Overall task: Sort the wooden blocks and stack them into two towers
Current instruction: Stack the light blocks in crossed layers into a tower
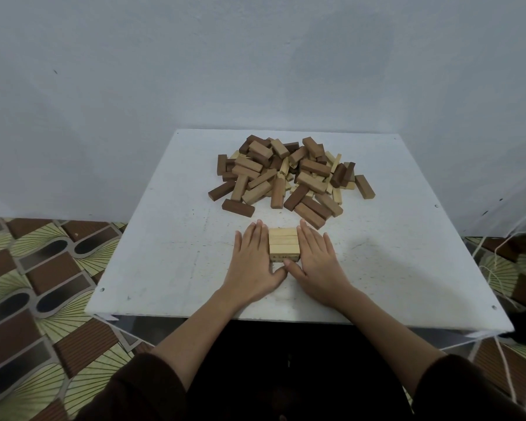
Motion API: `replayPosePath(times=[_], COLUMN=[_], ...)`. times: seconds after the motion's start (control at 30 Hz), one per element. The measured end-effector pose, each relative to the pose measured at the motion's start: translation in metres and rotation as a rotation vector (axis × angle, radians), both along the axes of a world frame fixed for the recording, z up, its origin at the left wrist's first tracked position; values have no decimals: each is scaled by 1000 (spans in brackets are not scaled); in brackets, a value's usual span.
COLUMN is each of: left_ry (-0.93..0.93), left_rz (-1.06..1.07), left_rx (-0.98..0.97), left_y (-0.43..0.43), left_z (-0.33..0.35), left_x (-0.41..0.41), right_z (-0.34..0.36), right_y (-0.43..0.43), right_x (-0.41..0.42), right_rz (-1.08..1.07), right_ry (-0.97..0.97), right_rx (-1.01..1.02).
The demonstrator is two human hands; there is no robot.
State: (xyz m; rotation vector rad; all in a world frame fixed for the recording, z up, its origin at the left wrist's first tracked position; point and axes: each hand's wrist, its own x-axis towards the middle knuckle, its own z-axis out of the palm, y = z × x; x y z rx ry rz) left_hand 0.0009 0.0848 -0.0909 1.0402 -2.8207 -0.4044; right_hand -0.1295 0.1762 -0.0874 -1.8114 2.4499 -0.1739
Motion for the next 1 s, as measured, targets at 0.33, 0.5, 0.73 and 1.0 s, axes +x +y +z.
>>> replayPosePath(times=[0.33,0.5,0.73,1.0], left_ry=[76,46,45,71], left_rz=[4,-4,-4,0], left_rx=[33,28,11,28], left_y=[2,1,0,1], left_z=[3,3,-1,0], left_x=[1,1,0,0], right_z=[1,2,0,0], right_y=[1,1,1,1], right_x=[-2,-1,-1,-1], right_rz=[3,6,2,0], right_ry=[-61,-59,-38,-42], right_rx=[-21,-18,-7,-9])
